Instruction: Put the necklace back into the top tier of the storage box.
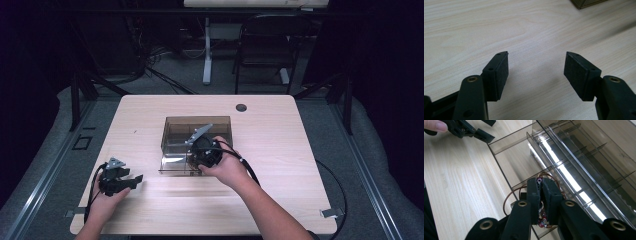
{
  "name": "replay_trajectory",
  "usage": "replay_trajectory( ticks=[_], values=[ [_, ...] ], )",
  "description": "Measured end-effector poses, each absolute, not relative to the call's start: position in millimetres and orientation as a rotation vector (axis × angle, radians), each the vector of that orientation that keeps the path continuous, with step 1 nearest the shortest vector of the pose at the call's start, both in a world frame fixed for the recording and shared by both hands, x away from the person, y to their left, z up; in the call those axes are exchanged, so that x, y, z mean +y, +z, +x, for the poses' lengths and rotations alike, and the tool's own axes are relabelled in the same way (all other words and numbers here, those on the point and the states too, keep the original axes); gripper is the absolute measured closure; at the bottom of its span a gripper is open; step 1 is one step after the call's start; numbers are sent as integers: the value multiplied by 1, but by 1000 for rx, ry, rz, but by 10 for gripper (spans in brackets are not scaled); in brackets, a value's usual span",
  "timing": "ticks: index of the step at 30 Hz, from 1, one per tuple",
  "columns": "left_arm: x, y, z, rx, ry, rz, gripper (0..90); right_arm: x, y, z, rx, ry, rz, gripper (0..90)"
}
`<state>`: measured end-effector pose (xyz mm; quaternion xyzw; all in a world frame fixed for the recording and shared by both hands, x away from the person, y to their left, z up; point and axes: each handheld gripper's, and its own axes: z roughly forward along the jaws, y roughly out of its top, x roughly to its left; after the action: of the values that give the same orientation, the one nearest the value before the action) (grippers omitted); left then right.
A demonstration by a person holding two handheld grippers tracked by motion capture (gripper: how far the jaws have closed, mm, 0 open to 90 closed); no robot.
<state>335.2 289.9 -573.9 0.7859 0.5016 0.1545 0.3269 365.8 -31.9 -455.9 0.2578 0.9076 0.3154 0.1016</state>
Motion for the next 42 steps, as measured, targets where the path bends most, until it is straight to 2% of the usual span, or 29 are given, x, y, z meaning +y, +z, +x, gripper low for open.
replay_trajectory(
  ticks=[12, 21, 42],
  values=[
    [290, -574, 335, 1313, 407, 2059, 366, -41, -465, 373, 2686, 918, 818, 840],
    [291, -574, 335, 1313, 406, 2060, 366, -41, -462, 372, 2679, 951, 851, 755],
    [291, -574, 335, 1314, 408, 2055, 366, -53, -450, 364, 2622, 952, 822, 720]
  ],
)
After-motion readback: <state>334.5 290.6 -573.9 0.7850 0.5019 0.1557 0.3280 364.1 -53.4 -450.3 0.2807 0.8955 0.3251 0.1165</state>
